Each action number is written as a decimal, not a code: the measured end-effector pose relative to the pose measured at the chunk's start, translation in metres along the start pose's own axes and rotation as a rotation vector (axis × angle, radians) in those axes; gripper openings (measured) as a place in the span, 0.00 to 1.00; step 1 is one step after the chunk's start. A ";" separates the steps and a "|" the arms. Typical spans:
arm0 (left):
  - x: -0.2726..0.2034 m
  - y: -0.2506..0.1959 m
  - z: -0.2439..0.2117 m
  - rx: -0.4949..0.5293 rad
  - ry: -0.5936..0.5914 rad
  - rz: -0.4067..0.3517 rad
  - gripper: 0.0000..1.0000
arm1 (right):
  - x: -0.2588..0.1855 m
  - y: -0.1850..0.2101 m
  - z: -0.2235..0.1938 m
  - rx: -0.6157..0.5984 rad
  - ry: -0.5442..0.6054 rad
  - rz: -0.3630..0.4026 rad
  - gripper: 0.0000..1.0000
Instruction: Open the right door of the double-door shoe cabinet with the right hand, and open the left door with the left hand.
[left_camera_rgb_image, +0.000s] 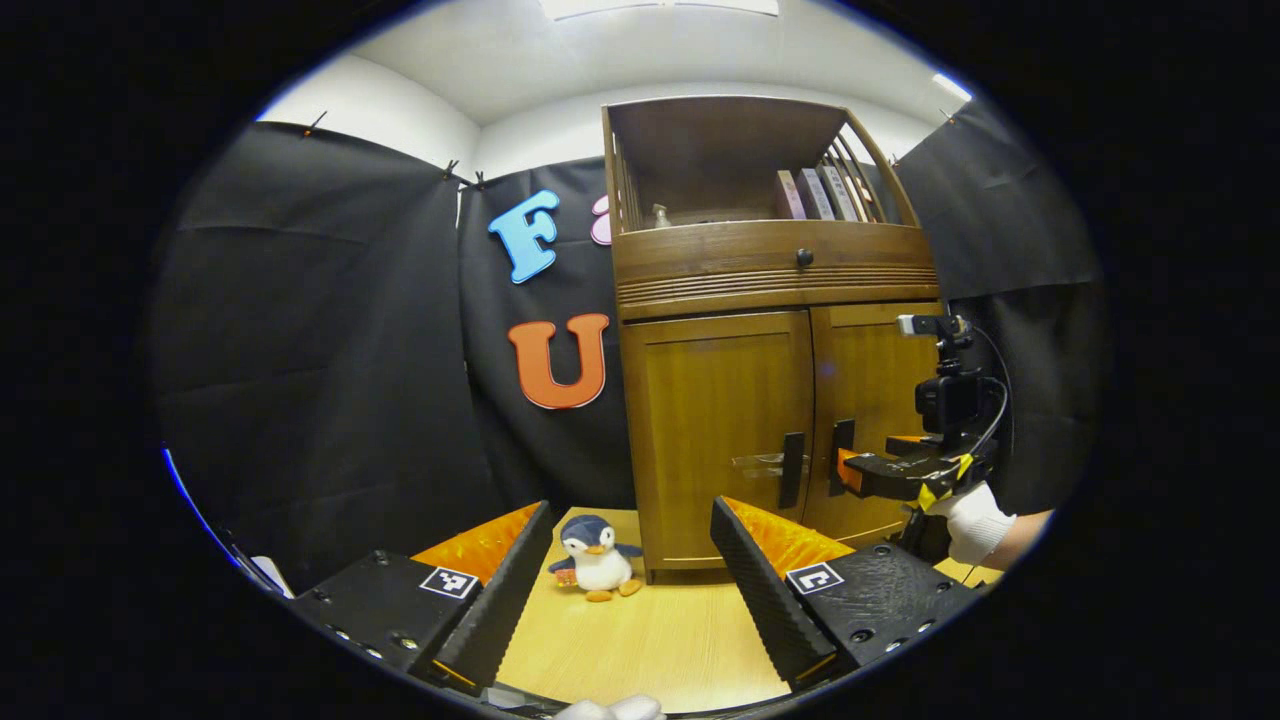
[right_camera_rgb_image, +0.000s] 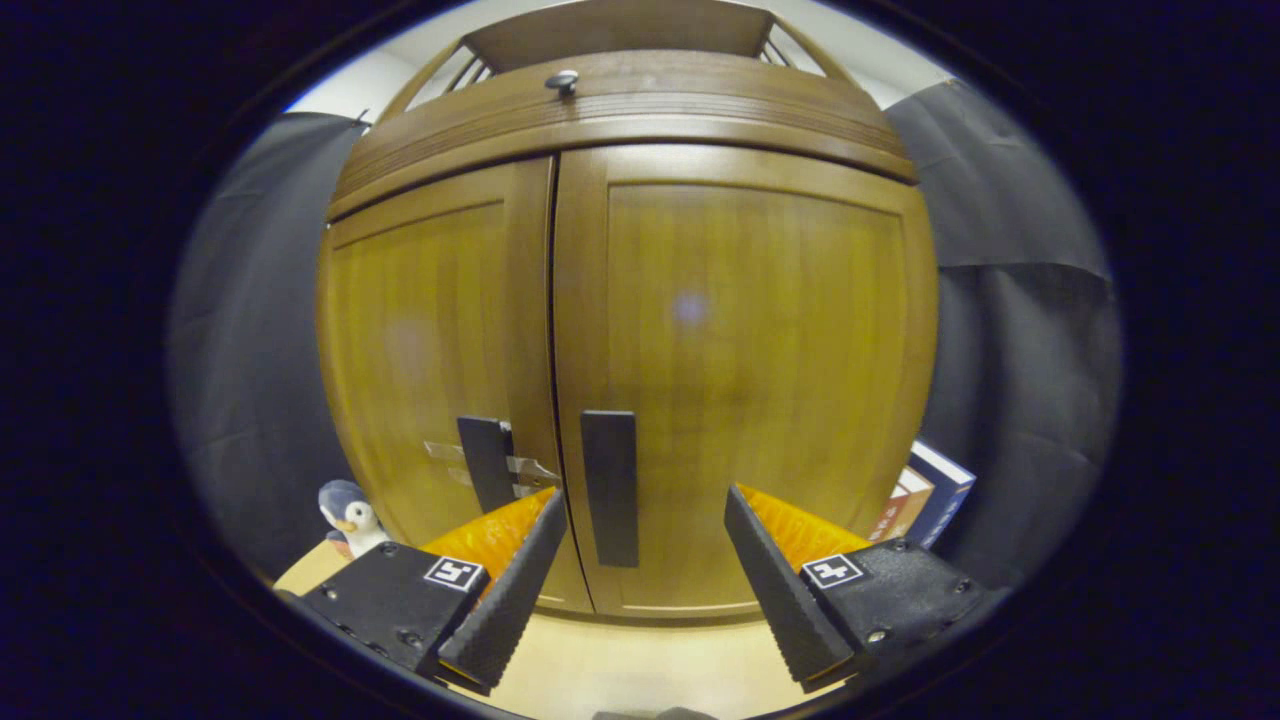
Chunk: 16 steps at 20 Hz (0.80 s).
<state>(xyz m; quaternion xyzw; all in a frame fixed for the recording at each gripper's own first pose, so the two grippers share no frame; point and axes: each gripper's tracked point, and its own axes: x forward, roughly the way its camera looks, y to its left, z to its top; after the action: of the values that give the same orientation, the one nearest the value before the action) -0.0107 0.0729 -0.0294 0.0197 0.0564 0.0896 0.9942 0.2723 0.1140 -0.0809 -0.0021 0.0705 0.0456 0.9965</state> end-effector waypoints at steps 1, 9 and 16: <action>0.000 0.005 -0.001 0.002 0.003 0.013 0.96 | 0.011 0.003 -0.002 0.001 0.012 0.004 0.99; 0.003 0.018 -0.002 -0.014 0.020 0.060 0.96 | 0.041 0.009 -0.006 0.008 0.042 0.005 0.72; 0.006 0.018 -0.001 -0.025 0.015 0.056 0.96 | 0.046 0.013 -0.008 0.003 0.055 0.014 0.38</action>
<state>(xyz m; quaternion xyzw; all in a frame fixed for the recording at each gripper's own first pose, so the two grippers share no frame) -0.0082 0.0916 -0.0301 0.0084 0.0624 0.1184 0.9910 0.3156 0.1311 -0.0954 -0.0012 0.0978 0.0526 0.9938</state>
